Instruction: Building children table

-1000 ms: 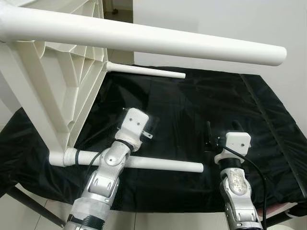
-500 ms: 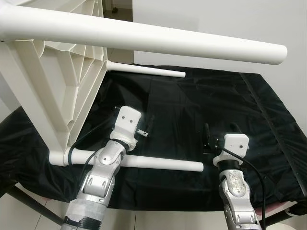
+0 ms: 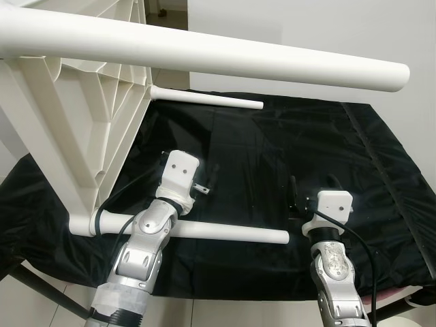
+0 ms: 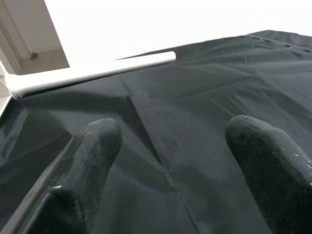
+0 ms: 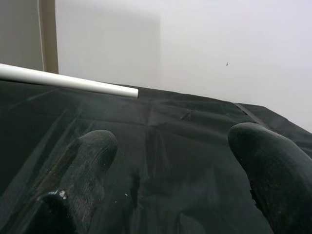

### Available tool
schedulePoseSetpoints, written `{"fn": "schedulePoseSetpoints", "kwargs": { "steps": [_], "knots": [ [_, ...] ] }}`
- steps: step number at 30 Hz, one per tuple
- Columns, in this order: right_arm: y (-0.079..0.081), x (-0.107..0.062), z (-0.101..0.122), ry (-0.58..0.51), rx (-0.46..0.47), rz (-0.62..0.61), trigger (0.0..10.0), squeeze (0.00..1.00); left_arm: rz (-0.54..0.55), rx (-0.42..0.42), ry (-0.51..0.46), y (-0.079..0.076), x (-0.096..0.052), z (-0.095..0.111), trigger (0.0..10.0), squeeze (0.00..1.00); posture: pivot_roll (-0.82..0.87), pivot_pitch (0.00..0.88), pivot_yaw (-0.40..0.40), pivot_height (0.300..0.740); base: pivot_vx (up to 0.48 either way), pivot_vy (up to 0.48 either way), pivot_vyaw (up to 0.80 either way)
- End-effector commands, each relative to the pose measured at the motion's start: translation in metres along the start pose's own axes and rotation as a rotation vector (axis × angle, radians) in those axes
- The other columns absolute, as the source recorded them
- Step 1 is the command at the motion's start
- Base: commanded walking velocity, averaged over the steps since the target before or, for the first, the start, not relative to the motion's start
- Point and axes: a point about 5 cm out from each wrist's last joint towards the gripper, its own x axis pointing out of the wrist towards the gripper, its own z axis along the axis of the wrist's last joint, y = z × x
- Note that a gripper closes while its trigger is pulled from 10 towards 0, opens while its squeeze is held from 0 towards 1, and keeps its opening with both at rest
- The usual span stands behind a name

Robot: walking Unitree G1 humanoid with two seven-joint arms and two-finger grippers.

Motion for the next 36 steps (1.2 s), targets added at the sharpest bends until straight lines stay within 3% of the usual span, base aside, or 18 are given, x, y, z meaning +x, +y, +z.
{"fn": "schedulePoseSetpoints", "kwargs": {
  "steps": [1,26,36],
  "knots": [
    [0.001,-0.001,0.001,0.006,0.001,-0.003,10.0,0.00,-0.038,0.001,0.009,-0.002,-0.002,0.000,10.0,0.00,-0.04,0.040,-0.001,0.740,0.000,0.000,0.00],
    [0.001,-0.001,-0.002,0.014,0.003,-0.005,10.0,0.00,-0.037,-0.010,0.017,-0.003,-0.001,0.001,10.0,0.00,-0.04,0.039,-0.002,0.740,-0.273,0.000,0.00],
    [0.001,0.001,-0.001,0.011,0.004,-0.004,10.0,0.00,0.016,-0.005,-0.023,0.000,0.005,0.012,10.0,0.00,-0.04,0.031,-0.002,0.740,0.000,0.000,0.00]
  ]
}}
